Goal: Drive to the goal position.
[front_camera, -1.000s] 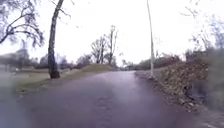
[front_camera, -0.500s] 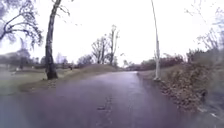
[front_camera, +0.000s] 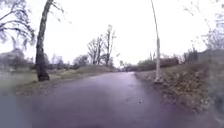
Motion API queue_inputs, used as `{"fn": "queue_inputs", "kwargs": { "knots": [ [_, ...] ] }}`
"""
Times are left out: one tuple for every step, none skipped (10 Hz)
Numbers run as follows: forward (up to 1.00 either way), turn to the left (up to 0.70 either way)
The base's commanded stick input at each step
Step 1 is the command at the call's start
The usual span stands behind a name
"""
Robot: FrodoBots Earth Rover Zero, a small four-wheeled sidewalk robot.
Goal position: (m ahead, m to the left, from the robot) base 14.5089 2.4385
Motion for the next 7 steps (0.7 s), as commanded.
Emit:
{"fn": "queue_inputs", "kwargs": {
  "knots": [
    [1.0,0.0],
    [1.0,0.0],
    [1.0,0.0],
    [1.0,0.0],
    [1.0,0.0],
    [1.0,0.0],
    [1.0,0.0]
  ]
}}
